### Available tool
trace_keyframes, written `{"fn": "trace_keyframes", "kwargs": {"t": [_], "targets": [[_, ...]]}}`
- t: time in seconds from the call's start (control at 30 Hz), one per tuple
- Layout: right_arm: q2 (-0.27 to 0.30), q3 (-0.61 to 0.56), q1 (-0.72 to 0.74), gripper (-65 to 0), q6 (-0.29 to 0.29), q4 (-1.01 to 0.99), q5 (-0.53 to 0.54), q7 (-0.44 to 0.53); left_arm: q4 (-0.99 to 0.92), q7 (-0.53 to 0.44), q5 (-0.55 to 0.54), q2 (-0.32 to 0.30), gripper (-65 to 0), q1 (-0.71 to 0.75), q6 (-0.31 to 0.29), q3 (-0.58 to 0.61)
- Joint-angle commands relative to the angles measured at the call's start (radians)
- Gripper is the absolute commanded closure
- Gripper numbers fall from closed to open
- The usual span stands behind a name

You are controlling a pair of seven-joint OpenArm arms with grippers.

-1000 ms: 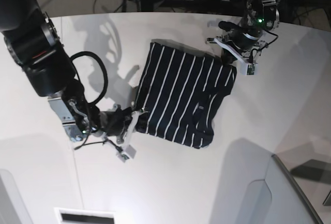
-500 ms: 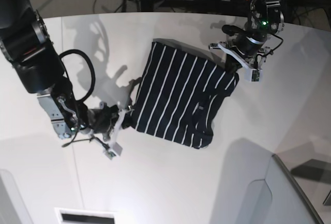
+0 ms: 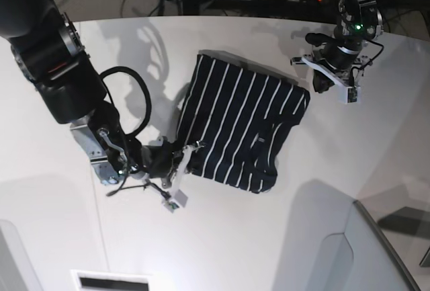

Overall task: Layout the t-shirt on the table in an organized manner, then fold the t-shirt properly
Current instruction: 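Push the bundle's edge with the right gripper to square it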

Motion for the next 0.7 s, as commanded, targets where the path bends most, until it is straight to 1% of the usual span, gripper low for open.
{"fn": "trace_keyframes", "kwargs": {"t": [0.0,0.03,0.13,0.27,0.43,0.67], "targets": [[-0.002,0.006,0.026,0.0,0.003,-0.02,0.011,0.033,0.015,-0.018,-0.01,-0.006,0.0,0.006,-0.003,0.001],[0.0,0.004,0.028,0.0,0.005,-0.051,0.011,0.053,0.015,-0.018,-0.01,-0.006,0.0,0.006,-0.003,0.004],[0.031,0.0,0.03,0.0,0.005,-0.102,0.011,0.081,0.009,-0.017,-0.01,-0.006,0.0,0.006,-0.003,0.008],[0.052,0.003,0.025,0.0,0.005,-0.1,0.011,0.077,-0.049,-0.021,-0.008,-0.004,0.0,-0.014,-0.003,0.008],[0.061,0.006,0.01,0.0,0.005,-0.099,0.011,0.077,-0.146,-0.021,-0.008,-0.003,0.0,-0.101,-0.003,0.014],[0.061,0.006,-0.017,0.0,0.0,-0.099,0.011,0.076,-0.24,-0.023,-0.008,-0.008,0.0,-0.239,-0.003,0.133]]}}
